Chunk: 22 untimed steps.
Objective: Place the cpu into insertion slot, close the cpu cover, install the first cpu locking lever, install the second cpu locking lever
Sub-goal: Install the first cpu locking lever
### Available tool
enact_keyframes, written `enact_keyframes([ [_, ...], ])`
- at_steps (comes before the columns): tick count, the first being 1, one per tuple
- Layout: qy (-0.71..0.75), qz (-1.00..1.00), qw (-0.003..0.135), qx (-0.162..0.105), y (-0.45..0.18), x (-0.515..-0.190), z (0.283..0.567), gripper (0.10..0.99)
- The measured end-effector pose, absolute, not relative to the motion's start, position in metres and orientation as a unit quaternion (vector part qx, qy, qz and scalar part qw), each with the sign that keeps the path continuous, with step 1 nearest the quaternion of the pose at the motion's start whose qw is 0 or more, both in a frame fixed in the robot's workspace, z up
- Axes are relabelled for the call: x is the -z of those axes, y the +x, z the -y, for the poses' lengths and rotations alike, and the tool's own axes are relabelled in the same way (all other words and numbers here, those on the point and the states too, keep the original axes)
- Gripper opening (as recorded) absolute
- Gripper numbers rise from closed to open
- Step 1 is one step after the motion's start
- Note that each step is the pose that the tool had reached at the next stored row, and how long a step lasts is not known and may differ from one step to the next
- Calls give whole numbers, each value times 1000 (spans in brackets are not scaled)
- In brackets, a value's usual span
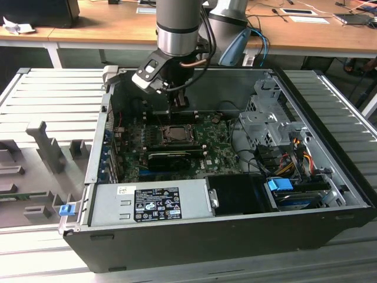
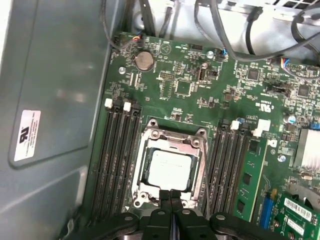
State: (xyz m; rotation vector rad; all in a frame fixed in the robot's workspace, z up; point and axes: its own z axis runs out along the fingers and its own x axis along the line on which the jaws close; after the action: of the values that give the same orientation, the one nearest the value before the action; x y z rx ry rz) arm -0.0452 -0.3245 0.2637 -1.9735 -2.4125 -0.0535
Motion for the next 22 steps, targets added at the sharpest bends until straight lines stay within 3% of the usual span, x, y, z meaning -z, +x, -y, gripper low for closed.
enact_keyframes([
  [22,-565,825,14,16,-45,-264,324,106],
])
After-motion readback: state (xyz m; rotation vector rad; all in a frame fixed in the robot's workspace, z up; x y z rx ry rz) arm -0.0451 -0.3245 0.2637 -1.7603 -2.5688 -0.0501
